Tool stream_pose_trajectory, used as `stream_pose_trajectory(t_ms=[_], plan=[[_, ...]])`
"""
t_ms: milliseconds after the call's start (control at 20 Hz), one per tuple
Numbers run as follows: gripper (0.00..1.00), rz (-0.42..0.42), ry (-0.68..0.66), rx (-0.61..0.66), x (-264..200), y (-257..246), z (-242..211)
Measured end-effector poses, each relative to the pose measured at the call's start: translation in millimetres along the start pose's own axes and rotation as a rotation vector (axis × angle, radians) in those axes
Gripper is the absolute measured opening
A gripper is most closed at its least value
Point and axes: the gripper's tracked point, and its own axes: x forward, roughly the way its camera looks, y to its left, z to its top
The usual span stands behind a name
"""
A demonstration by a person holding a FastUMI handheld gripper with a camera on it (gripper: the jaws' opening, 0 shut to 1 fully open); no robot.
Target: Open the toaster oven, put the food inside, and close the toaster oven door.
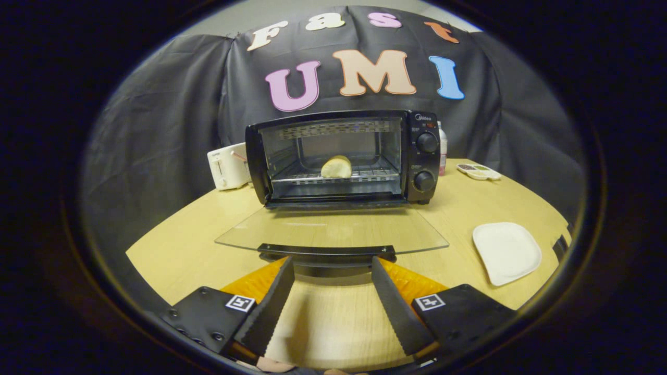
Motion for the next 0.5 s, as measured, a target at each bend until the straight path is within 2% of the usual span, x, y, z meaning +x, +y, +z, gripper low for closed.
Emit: stream_pose_trajectory(t_ms=[250,450,500], plan=[[0.95,0.013,-0.068,0.011,-5,4,34],[0.95,-0.012,-0.137,-0.063,0,2,63],[0.96,0.021,-0.133,-0.058,10,8,66]])
